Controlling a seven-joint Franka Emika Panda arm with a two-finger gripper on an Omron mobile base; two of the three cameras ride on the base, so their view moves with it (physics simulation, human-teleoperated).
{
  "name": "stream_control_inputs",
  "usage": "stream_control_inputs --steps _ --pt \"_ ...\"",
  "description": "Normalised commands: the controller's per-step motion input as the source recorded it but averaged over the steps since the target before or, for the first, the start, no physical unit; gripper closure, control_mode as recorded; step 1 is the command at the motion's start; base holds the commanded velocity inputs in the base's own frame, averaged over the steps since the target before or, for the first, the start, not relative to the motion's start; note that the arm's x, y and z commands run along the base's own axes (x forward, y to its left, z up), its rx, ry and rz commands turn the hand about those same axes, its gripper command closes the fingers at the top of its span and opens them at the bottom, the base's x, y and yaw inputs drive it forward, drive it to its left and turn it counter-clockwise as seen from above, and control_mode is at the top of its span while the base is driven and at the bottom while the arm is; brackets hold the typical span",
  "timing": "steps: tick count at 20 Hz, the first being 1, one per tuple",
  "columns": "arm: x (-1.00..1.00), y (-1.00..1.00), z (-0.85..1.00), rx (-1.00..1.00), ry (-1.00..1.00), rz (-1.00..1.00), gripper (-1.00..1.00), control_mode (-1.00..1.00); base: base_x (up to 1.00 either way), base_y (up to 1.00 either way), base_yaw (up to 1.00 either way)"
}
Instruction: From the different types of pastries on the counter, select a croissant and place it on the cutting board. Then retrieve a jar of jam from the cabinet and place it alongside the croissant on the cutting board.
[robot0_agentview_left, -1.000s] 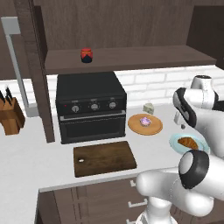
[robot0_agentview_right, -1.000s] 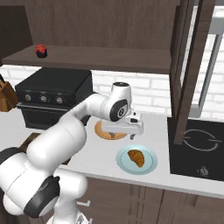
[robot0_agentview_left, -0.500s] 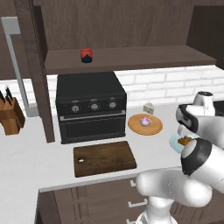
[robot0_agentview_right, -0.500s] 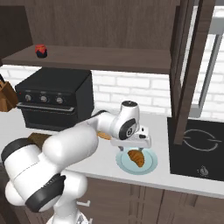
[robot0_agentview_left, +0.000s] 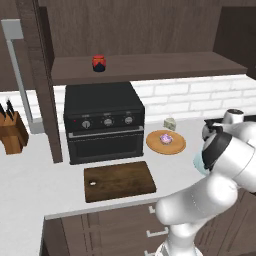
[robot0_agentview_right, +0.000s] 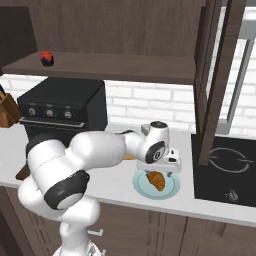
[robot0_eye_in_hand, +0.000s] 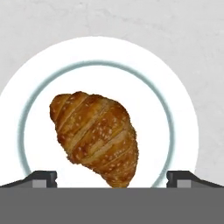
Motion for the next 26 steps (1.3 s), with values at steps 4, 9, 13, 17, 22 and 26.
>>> stream_control_inputs --steps 4,9,13,17,22,26 --pt "0.0 0.0 -0.15 0.07 0.0 0.1 -1.0 -1.0 0.0 0.0 0.0" --pt "0.0 0.23 -0.13 0.01 0.0 0.08 -1.0 -1.0 0.0 0.0 0.0" --pt "0.0 0.14 -0.28 0.0 0.0 0.06 -1.0 -1.0 0.0 0.0 0.0" --pt "0.0 0.0 -0.26 0.0 0.0 0.08 -1.0 -1.0 0.0 0.0 0.0" --pt "0.0 -0.23 -0.13 0.05 -0.01 0.11 -1.0 -1.0 0.0 0.0 0.0" --pt "0.0 -0.21 -0.16 0.03 0.0 0.1 -1.0 -1.0 0.0 0.0 0.0"
